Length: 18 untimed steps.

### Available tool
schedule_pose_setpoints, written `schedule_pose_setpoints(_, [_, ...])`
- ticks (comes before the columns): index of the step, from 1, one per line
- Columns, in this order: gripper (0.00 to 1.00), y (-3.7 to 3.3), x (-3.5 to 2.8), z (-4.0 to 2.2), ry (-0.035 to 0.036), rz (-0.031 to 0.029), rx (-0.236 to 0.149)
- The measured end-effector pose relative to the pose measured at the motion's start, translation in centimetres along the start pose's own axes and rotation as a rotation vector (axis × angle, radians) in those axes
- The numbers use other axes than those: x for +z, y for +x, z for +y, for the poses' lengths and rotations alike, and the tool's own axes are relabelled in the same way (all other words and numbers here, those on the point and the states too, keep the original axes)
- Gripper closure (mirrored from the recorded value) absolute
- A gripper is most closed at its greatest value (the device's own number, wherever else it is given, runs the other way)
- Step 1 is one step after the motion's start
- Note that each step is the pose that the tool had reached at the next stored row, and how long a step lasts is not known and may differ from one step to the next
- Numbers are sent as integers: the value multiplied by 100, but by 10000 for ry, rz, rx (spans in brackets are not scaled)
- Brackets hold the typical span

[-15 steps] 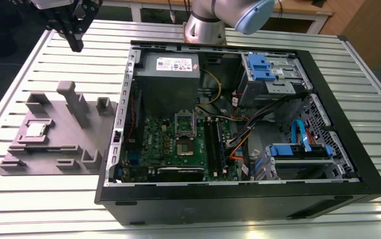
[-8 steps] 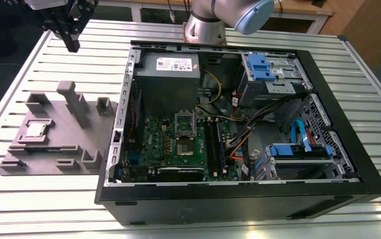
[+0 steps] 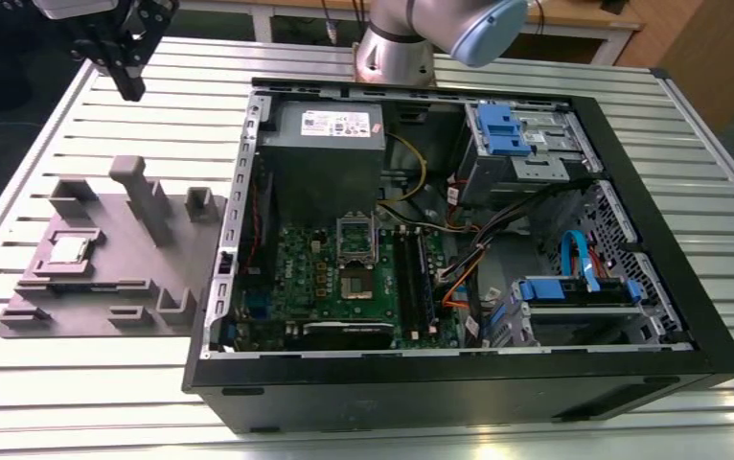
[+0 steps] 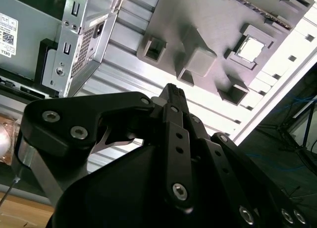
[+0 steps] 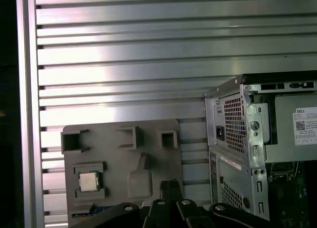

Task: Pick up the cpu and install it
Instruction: 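Reach for the cpu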

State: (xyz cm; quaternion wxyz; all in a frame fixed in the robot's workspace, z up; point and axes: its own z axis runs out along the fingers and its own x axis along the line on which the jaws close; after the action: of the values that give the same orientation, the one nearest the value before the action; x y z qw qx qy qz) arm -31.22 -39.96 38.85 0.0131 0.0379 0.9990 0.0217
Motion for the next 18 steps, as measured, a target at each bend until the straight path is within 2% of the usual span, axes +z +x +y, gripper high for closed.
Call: schedule_pose_setpoints(18, [90, 146, 2, -11, 0, 0, -1])
